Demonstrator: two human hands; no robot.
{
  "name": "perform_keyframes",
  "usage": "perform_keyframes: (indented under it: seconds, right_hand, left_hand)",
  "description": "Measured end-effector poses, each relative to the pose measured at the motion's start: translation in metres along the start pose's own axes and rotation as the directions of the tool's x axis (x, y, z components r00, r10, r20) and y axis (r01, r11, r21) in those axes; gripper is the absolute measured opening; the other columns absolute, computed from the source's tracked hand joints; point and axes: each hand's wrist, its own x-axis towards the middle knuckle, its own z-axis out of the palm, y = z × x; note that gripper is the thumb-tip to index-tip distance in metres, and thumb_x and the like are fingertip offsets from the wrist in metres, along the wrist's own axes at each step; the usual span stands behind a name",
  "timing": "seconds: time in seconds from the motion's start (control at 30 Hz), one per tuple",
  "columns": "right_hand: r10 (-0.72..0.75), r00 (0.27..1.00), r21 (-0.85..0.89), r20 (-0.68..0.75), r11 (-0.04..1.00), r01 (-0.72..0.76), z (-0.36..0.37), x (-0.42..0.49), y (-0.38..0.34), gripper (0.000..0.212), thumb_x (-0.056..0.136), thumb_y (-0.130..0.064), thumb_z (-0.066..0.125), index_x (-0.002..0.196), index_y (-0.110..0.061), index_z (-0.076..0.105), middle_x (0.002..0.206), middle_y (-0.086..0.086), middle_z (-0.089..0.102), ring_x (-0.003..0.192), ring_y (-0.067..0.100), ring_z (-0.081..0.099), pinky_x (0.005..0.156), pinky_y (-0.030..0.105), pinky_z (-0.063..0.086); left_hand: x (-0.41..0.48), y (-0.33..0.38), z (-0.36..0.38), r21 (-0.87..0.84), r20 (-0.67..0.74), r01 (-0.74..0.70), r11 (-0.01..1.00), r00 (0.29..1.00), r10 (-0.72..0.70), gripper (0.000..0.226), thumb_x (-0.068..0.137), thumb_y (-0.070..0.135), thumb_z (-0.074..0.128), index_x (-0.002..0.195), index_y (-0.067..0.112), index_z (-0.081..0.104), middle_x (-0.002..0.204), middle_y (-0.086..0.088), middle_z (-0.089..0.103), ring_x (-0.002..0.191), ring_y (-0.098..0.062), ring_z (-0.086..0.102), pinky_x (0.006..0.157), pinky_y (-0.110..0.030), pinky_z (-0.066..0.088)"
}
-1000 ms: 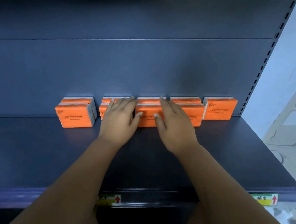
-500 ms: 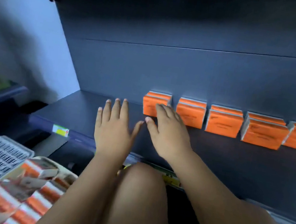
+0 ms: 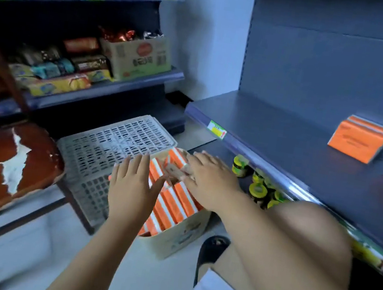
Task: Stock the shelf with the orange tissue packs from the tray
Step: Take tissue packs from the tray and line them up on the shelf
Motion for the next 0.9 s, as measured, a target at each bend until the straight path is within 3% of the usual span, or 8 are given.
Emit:
perform_keyframes:
  seconds: [0.1,0.17,0.27,0.37,0.5,0.63,0.77,0.9]
  right_hand:
    - [0.077,0.984,0.073,0.161,0.993,-0.089,0.023,0.011,-0.012,0.056,0.103,-0.052,0.044,0.152,-0.024,0.041,0.160,0.002,0.040,0.147,0.028,0.037,0.119,0.043,0.033]
    - [0.167,0.959,0.105,0.231,0.975,-0.195,0.031,0.016,-0.014,0.051,0.103,-0.053,0.044,0.149,-0.032,0.044,0.151,0.001,0.049,0.135,0.031,0.049,0.104,0.044,0.047]
    - [0.271,0.913,0.117,0.306,0.941,-0.318,0.042,0.022,-0.013,0.043,0.104,-0.050,0.042,0.142,-0.031,0.050,0.137,0.005,0.055,0.118,0.031,0.058,0.085,0.040,0.051]
    - [0.334,0.877,0.086,0.345,0.919,-0.384,0.057,0.029,-0.013,0.040,0.101,-0.047,0.044,0.131,-0.024,0.057,0.128,0.006,0.062,0.107,0.030,0.062,0.086,0.040,0.055]
    - [0.394,0.824,0.040,0.407,0.893,-0.447,0.079,0.032,-0.015,0.055,0.098,-0.047,0.054,0.147,-0.022,0.049,0.140,0.004,0.055,0.120,0.029,0.058,0.087,0.037,0.051]
    - [0.421,0.787,-0.014,0.452,0.885,-0.465,0.099,0.037,-0.015,0.042,0.097,-0.047,0.056,0.129,-0.021,0.062,0.124,0.004,0.064,0.112,0.029,0.063,0.087,0.040,0.055]
    - [0.454,0.746,-0.035,0.488,0.863,-0.503,0.112,0.039,-0.010,0.030,0.097,-0.037,0.060,0.121,-0.020,0.065,0.115,0.005,0.066,0.108,0.030,0.064,0.078,0.040,0.051]
    - [0.483,0.684,-0.072,0.548,0.841,-0.536,0.116,0.041,0.000,0.033,0.097,-0.041,0.064,0.121,-0.019,0.062,0.113,0.005,0.064,0.108,0.028,0.064,0.075,0.038,0.047]
  left_hand:
    - [-0.019,-0.028,0.012,-0.029,0.113,0.107,0.994,0.988,-0.103,0.076,0.097,0.064,0.051,0.151,0.011,0.048,0.155,-0.009,0.051,0.149,-0.034,0.037,0.125,-0.053,0.022]
    - [-0.027,-0.041,0.020,-0.027,0.175,0.140,0.990,0.975,-0.133,0.078,0.097,0.066,0.050,0.152,0.012,0.046,0.157,-0.008,0.048,0.152,-0.034,0.032,0.126,-0.050,0.018]
    - [-0.031,-0.055,0.030,-0.023,0.219,0.153,0.988,0.965,-0.145,0.075,0.099,0.067,0.047,0.152,0.013,0.046,0.156,-0.007,0.049,0.152,-0.035,0.032,0.126,-0.050,0.019]
    - [-0.024,-0.061,0.041,-0.008,0.250,0.140,0.990,0.959,-0.134,0.075,0.099,0.068,0.043,0.151,0.013,0.047,0.156,-0.006,0.050,0.152,-0.033,0.033,0.126,-0.049,0.019]
    - [0.003,-0.057,0.055,0.007,0.271,0.086,0.996,0.959,-0.085,0.071,0.099,0.066,0.048,0.149,0.015,0.048,0.154,-0.006,0.050,0.151,-0.031,0.033,0.127,-0.048,0.020]
    - [0.039,-0.044,0.067,0.011,0.258,-0.006,1.000,0.966,0.003,0.060,0.102,0.052,0.049,0.149,0.014,0.048,0.155,-0.007,0.050,0.150,-0.031,0.034,0.126,-0.049,0.021]
    - [0.070,-0.035,0.079,0.008,0.348,-0.015,1.000,0.938,0.011,0.054,0.094,0.025,0.049,0.148,0.021,0.051,0.156,-0.002,0.049,0.150,-0.029,0.033,0.128,-0.053,0.003]
    - [0.088,-0.028,0.085,0.084,0.463,-0.087,0.993,0.886,0.038,0.053,0.096,0.034,0.054,0.148,0.027,0.050,0.155,-0.001,0.045,0.148,-0.030,0.036,0.126,-0.054,-0.005]
